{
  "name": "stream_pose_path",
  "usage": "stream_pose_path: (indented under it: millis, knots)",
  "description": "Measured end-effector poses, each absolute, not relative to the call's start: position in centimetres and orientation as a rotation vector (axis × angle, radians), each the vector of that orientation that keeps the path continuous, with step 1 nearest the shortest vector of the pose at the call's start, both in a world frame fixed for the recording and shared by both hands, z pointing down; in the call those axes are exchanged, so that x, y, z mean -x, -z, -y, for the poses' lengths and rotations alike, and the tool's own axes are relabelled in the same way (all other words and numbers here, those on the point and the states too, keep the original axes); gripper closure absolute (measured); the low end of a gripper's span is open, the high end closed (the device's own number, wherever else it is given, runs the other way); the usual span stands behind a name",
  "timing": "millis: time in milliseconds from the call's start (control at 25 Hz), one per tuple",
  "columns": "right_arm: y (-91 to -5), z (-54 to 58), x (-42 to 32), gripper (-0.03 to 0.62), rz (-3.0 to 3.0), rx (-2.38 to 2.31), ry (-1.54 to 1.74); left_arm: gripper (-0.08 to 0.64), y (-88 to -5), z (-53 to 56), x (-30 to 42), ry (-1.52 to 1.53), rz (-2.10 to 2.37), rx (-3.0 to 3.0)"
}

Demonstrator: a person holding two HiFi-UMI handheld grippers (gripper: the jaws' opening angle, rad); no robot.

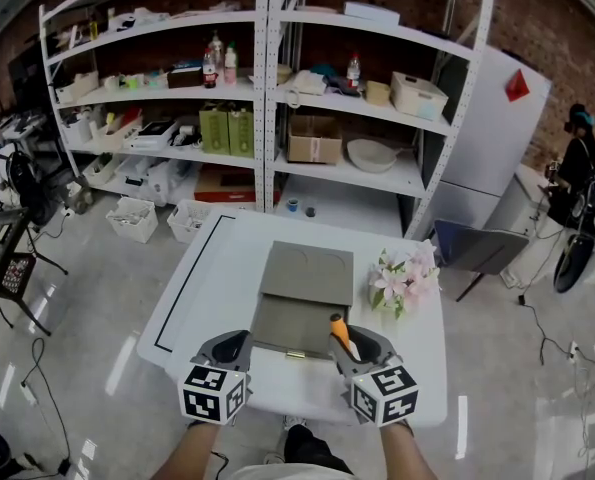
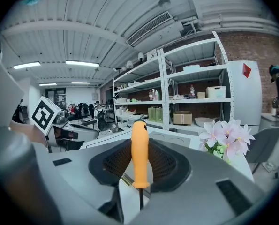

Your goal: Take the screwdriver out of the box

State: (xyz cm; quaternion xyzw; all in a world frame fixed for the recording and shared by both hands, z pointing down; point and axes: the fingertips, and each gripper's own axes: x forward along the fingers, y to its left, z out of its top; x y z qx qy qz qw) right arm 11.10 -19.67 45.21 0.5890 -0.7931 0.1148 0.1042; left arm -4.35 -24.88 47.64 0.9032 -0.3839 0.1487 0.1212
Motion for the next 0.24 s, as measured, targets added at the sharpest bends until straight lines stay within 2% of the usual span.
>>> stream_pose_path:
  millis: [240]
  knots:
    - [-45.08, 19.59, -11.08, 0.477, 2.335, -1.736, -0.341, 0.557, -47.41, 24.86, 4.39, -0.437, 1.117, -2.638]
